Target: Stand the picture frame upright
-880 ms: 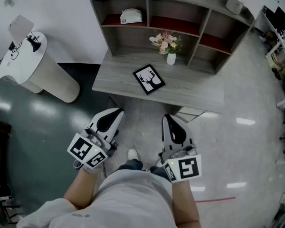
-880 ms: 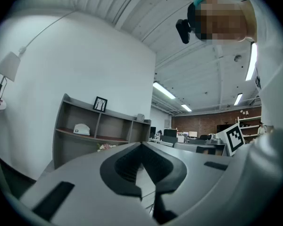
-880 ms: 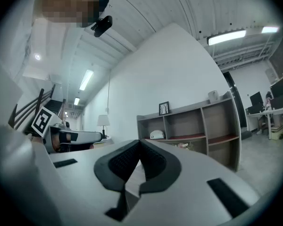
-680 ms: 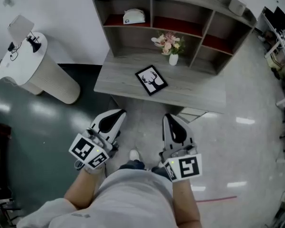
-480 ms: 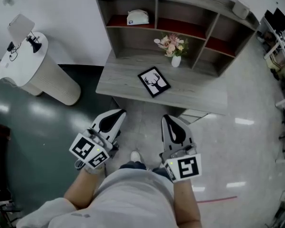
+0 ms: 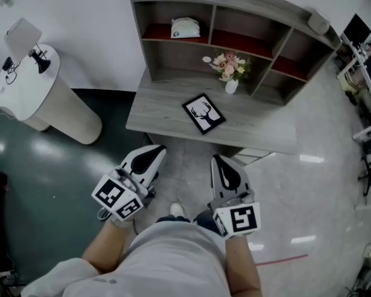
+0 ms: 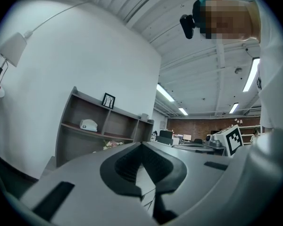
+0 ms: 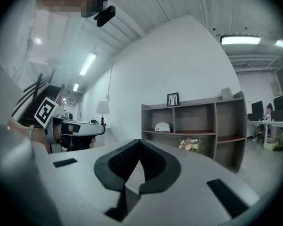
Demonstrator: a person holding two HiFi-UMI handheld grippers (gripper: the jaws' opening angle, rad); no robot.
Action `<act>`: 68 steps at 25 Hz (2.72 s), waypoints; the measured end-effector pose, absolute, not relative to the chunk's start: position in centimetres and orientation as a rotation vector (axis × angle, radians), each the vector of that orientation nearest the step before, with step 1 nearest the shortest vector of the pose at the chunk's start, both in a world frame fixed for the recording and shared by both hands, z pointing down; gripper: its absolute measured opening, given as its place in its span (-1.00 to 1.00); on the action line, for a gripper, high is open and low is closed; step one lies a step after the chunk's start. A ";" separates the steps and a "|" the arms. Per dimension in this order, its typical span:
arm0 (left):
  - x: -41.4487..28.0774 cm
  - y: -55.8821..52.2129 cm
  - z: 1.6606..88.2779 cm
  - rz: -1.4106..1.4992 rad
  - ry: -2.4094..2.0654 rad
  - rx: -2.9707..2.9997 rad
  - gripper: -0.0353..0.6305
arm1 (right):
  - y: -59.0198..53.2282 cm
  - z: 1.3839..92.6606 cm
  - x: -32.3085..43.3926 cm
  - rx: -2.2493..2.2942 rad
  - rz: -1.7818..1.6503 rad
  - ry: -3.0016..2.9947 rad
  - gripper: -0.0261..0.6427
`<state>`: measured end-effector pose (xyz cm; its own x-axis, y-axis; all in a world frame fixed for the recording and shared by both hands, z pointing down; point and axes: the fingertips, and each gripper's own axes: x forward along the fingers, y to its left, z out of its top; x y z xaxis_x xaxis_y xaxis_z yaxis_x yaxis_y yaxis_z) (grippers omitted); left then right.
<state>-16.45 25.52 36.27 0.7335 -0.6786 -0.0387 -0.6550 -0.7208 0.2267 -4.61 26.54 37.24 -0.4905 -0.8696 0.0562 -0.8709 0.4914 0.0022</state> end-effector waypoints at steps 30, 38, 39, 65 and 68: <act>-12.6 5.9 41.7 0.019 -1.375 2.485 -0.85 | 2.4 40.6 0.6 1.283 0.224 -2.812 -0.87; -10.2 1.3 44.2 0.104 -1.519 2.340 -0.84 | -3.1 42.0 3.4 1.138 0.246 -2.825 -0.87; -9.9 0.8 44.7 0.120 -1.536 2.317 -0.84 | -3.7 42.2 3.8 1.120 0.248 -2.829 -0.87; -10.5 -5.6 62.4 0.215 -1.453 1.812 -0.44 | -6.5 50.2 4.1 0.946 0.482 -2.679 -0.86; -10.7 -6.3 65.3 0.239 -1.405 1.766 -0.31 | -6.9 50.9 3.7 0.974 0.500 -2.642 -0.86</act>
<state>-10.68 -6.34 65.27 0.3517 -0.7114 0.6085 -0.8724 -0.0134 0.4886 3.68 -6.95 50.91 -0.7332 -0.5686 0.3731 -0.6655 0.7126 -0.2220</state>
